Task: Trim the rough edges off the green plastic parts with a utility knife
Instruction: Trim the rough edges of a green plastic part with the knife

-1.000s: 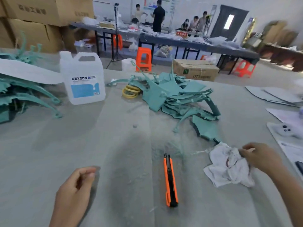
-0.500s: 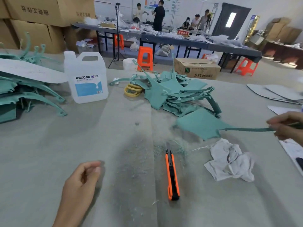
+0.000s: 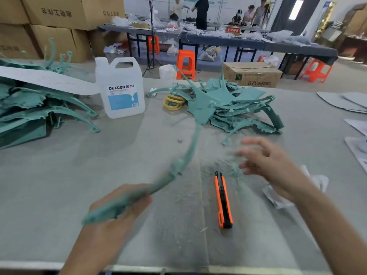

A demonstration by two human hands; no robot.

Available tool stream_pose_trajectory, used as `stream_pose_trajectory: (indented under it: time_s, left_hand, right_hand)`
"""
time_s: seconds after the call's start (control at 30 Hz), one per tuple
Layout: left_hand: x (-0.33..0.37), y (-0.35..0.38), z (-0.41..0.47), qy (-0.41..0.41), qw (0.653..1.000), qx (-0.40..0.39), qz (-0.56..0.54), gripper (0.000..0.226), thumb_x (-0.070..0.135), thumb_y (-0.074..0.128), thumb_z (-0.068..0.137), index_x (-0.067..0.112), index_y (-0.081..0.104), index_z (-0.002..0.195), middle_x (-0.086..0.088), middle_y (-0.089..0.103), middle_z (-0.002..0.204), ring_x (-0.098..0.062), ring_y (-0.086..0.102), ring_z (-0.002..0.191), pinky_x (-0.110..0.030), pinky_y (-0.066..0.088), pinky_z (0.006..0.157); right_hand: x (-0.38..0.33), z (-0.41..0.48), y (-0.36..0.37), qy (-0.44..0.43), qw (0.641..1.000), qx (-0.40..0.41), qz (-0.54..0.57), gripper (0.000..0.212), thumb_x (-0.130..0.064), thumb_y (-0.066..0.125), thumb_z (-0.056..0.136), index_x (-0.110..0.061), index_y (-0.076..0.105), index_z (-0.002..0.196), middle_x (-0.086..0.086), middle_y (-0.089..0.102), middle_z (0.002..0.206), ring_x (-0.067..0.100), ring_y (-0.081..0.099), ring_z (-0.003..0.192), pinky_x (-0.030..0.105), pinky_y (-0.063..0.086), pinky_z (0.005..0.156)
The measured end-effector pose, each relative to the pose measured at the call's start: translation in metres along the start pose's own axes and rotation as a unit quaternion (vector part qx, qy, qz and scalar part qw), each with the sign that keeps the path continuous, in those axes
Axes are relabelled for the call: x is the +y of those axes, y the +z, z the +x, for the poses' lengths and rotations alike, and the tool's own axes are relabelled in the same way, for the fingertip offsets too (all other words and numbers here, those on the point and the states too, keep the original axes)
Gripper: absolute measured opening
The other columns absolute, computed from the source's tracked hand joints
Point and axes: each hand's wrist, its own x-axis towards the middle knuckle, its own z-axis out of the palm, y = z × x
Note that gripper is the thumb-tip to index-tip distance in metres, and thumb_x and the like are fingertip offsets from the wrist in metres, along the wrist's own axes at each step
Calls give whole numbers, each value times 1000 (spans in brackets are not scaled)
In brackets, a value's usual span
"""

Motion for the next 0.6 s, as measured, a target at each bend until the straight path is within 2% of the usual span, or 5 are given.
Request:
stream_pose_trajectory:
  time_s: [0.1, 0.17, 0.33, 0.5, 0.6]
  left_hand:
    - [-22, -3, 0, -41, 997, 66, 11, 27, 40, 73, 76, 33, 75, 102, 29, 73, 101, 13, 65, 95, 0, 45, 78]
    - [-37, 3, 5, -62, 995, 51, 55, 25, 57, 66, 84, 37, 73, 97, 36, 70, 97, 20, 61, 94, 2, 42, 76]
    - [-58, 28, 10, -70, 990, 9, 124, 9, 52, 56, 95, 49, 64, 100, 41, 66, 90, 20, 60, 89, -4, 44, 75]
    - [-57, 45, 21, -60, 998, 25, -8, 24, 37, 60, 93, 51, 68, 110, 21, 73, 106, 3, 66, 101, -11, 49, 83]
    - [-59, 59, 24, -62, 997, 20, -52, 31, 27, 61, 100, 56, 68, 108, 20, 73, 109, 0, 66, 106, -13, 49, 86]
  right_hand:
    - [40, 1, 38, 13, 924, -3, -382, 29, -49, 64, 94, -22, 61, 103, -2, 66, 85, 19, 63, 81, 37, 49, 72]
    - [62, -6, 58, 25, 868, -47, -494, 37, -57, 58, 92, -24, 51, 106, -2, 63, 92, 26, 62, 92, 36, 39, 71]
    - [73, -12, 62, 32, 878, -4, -477, 35, -44, 62, 87, -27, 40, 109, -3, 64, 89, 29, 64, 91, 36, 39, 69]
    - [61, -25, 47, 3, 930, 40, -364, 14, -40, 68, 84, -37, 59, 95, -10, 61, 84, 12, 62, 71, 25, 42, 58]
    - [52, -38, 51, -31, 970, 28, -240, 28, -30, 73, 86, -45, 53, 98, -10, 60, 96, 8, 63, 59, 23, 48, 46]
